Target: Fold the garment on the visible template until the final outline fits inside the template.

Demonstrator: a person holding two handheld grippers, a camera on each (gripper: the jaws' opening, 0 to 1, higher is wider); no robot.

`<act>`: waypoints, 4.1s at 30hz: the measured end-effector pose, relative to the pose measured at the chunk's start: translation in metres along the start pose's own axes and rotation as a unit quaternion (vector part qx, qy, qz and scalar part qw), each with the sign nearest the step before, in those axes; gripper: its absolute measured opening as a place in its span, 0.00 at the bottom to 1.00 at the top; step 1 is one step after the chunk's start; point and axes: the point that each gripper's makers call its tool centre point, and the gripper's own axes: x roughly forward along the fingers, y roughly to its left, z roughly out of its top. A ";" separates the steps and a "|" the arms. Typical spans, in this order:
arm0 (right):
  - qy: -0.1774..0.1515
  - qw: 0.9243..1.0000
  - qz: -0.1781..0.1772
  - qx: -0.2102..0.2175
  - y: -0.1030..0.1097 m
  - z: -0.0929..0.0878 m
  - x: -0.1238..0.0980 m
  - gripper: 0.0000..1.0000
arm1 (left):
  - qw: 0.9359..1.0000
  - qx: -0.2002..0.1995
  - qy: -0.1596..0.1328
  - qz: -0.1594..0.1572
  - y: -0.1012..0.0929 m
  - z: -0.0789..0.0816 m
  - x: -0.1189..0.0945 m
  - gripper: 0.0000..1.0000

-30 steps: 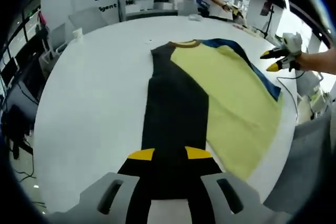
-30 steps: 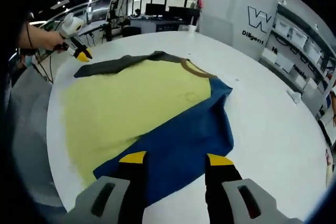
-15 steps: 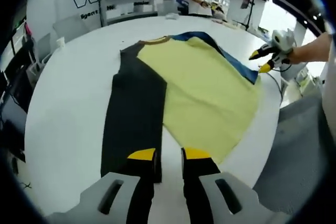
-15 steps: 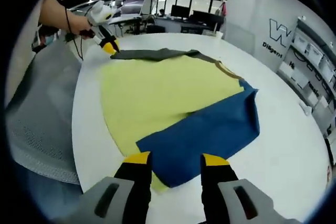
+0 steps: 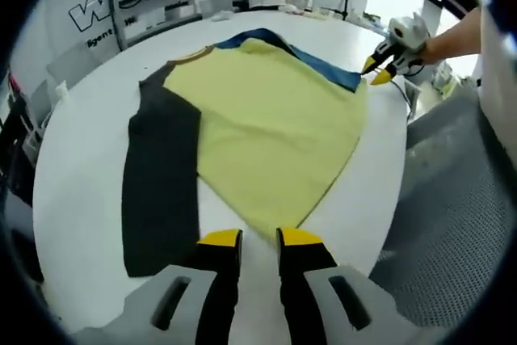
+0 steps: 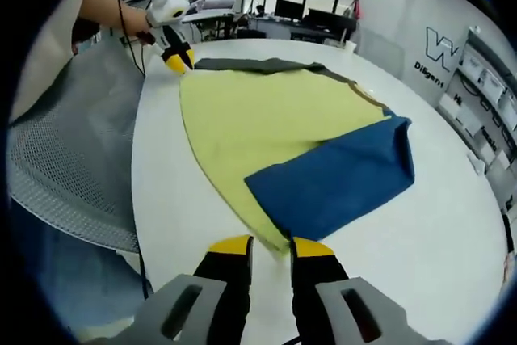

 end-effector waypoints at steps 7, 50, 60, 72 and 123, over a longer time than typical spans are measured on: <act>0.003 1.000 -0.004 -0.012 -0.003 -0.002 0.001 0.07 | 1.000 0.017 0.013 -0.001 -0.001 -0.005 0.000 0.14; 0.032 0.998 -0.001 -0.059 0.000 -0.001 -0.008 0.00 | 0.996 0.078 0.041 -0.017 -0.011 -0.011 0.009 0.01; 0.042 0.998 0.014 -0.050 0.017 -0.012 -0.009 0.00 | 0.997 0.070 0.043 -0.017 -0.013 -0.012 0.007 0.01; 0.044 0.997 0.026 -0.054 0.022 -0.012 -0.009 0.00 | 0.998 0.038 0.047 -0.013 -0.014 -0.017 0.004 0.01; 0.022 0.998 0.038 -0.036 0.031 0.021 -0.011 0.13 | 0.979 -0.153 0.004 0.133 0.115 -0.040 -0.039 0.17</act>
